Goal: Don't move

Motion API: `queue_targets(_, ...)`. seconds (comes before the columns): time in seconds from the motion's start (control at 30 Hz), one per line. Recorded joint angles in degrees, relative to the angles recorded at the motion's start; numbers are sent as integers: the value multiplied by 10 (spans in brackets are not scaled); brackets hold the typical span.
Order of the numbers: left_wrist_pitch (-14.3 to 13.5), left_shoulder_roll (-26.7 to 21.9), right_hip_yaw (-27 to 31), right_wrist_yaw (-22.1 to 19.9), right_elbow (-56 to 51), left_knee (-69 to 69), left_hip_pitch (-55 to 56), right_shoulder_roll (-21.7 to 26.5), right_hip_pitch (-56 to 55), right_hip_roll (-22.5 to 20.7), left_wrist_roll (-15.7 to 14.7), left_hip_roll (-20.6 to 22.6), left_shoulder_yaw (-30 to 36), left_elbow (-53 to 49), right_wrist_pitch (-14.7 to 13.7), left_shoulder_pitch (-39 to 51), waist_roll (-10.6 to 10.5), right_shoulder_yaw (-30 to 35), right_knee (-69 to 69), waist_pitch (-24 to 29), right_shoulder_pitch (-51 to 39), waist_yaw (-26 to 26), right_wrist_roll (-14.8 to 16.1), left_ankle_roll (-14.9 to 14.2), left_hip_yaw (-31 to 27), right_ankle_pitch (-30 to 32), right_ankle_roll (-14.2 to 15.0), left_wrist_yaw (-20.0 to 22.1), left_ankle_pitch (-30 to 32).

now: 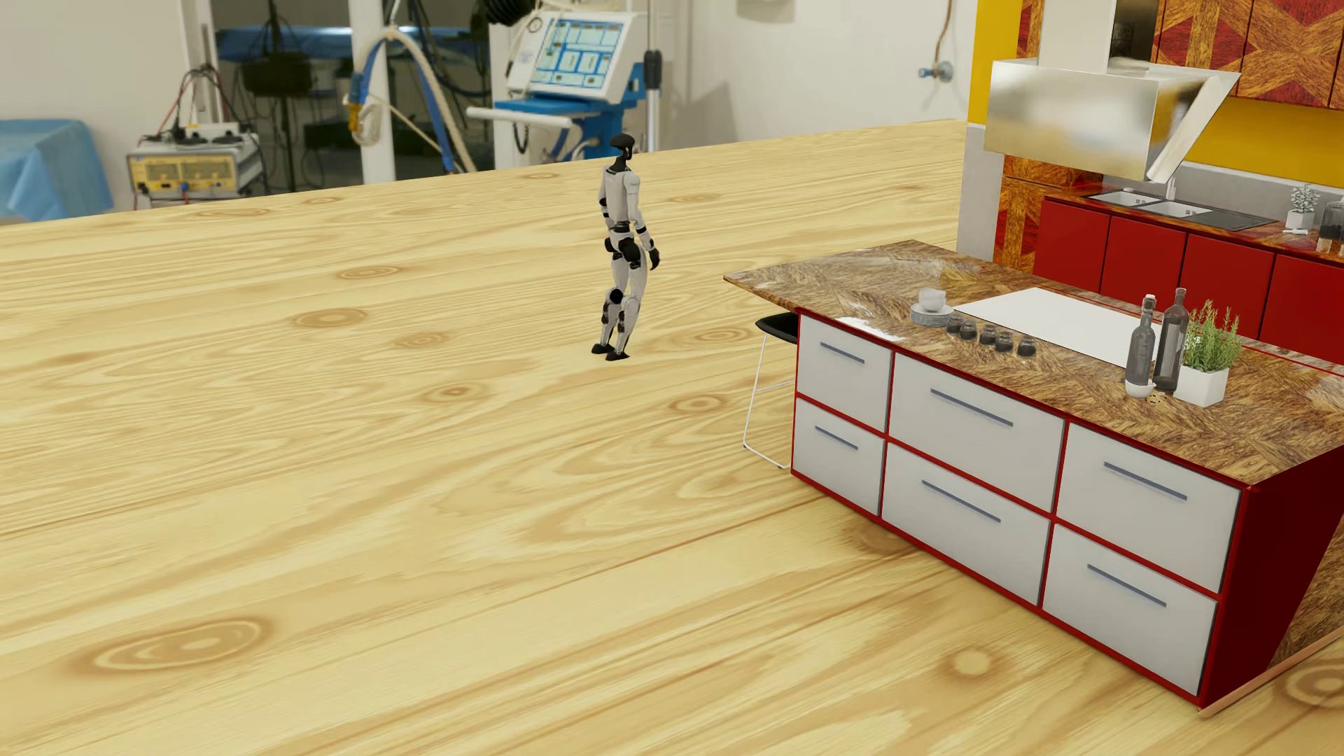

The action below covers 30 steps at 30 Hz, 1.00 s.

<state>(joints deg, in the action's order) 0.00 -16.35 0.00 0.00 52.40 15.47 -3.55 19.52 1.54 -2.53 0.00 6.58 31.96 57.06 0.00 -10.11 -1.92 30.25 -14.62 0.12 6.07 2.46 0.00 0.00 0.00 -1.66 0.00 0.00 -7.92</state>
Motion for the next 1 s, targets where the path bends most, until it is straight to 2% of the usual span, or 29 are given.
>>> queue_targets(0.3,0,-3,0,0,-18,-14,3,9,-2,8,0,9,-7,-16,0,-31,7,-24,8,-7,42,-1,0,0,0,7,0,0,12)
queue_targets(1.0,0,1,0,0,-21,-9,14,5,-12,12,0,13,-15,-18,0,-30,9,-28,6,-12,38,2,0,0,0,11,0,0,13)
